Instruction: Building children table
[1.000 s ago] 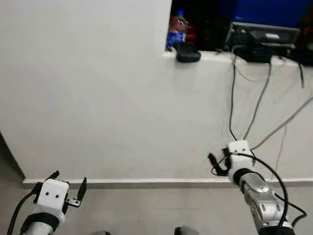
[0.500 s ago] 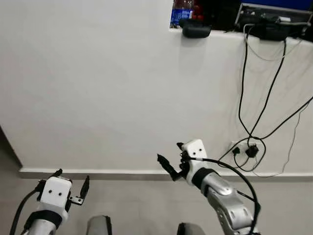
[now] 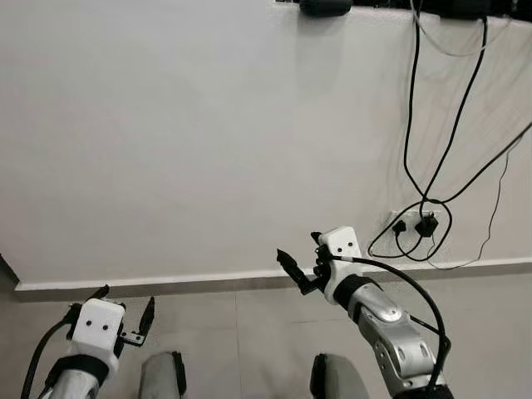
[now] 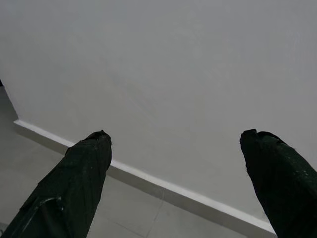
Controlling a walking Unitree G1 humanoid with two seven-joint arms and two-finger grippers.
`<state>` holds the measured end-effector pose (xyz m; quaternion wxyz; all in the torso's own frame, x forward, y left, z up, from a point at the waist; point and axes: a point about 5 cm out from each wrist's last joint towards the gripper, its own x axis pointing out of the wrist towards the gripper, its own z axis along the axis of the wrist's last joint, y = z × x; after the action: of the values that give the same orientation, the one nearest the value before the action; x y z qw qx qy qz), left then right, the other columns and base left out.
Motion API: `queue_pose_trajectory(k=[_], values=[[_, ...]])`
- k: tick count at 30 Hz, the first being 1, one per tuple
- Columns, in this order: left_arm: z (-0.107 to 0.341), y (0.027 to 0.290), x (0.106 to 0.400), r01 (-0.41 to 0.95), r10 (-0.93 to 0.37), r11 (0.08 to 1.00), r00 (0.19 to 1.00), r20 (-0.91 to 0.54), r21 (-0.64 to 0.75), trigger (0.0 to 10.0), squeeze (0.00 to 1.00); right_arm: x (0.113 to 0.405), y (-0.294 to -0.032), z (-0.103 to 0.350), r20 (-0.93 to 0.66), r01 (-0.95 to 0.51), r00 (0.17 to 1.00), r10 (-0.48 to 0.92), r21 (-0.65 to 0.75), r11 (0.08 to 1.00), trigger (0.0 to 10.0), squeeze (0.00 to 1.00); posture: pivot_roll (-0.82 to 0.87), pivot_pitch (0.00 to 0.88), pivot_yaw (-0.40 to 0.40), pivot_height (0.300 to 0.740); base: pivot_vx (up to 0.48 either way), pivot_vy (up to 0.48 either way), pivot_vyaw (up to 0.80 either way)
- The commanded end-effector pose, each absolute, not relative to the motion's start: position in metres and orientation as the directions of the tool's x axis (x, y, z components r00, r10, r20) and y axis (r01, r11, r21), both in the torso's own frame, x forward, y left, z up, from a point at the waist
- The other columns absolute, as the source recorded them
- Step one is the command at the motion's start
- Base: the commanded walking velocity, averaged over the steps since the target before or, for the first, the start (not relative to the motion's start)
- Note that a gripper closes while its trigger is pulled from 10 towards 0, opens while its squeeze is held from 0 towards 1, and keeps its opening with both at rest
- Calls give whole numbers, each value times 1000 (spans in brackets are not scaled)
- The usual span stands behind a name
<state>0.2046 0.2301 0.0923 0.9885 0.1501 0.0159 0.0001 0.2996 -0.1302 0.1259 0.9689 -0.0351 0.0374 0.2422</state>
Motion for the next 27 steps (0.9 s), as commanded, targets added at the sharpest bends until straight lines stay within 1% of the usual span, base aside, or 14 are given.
queue_pose_trajectory(k=[1, 7, 12, 19, 25, 26, 27], values=[[89, 228, 204, 22, -9, 954, 999, -46, 299, 10000, 0, 298, -128, 127, -75, -476, 878, 472, -48, 878, 10000, 0, 79, 0, -80, 445, 0, 0, 0], [90, 232, 204, 13, -1, 954, 999, -40, 300, 10000, 0, 299, -125, 129, -66, -484, 874, 481, -50, 874, 10000, 0, 82, 0, -81, 415, 0, 0, 0], [90, 232, 203, 10, 2, 955, 999, -41, 297, 10000, 0, 298, -125, 129, -66, -486, 873, 483, -50, 872, 10000, 0, 80, 0, -82, 405, 0, 0, 0], [89, 235, 199, -6, 21, 956, 999, -47, 295, 10000, 0, 297, -124, 129, -70, -495, 868, 491, -49, 868, 10000, 0, 81, 0, -87, 375, 0, 0, 0], [87, 254, 197, -63, 84, 953, 995, -57, 298, 10000, 0, 299, -123, 130, -69, -498, 866, 494, -49, 866, 10000, 0, 82, 0, -91, 350, 0, 0, 0], [82, 263, 195, -91, 117, 951, 990, -73, 294, 10000, 0, 300, -123, 131, -69, -498, 866, 495, -49, 866, 10000, 0, 82, 0, -91, 345, 0, 0, 0], [82, 263, 195, -91, 117, 951, 990, -73, 294, 10000, 0, 300, -123, 131, -69, -498, 866, 495, -49, 866, 10000, 0, 82, 0, -91, 345, 0, 0, 0]])
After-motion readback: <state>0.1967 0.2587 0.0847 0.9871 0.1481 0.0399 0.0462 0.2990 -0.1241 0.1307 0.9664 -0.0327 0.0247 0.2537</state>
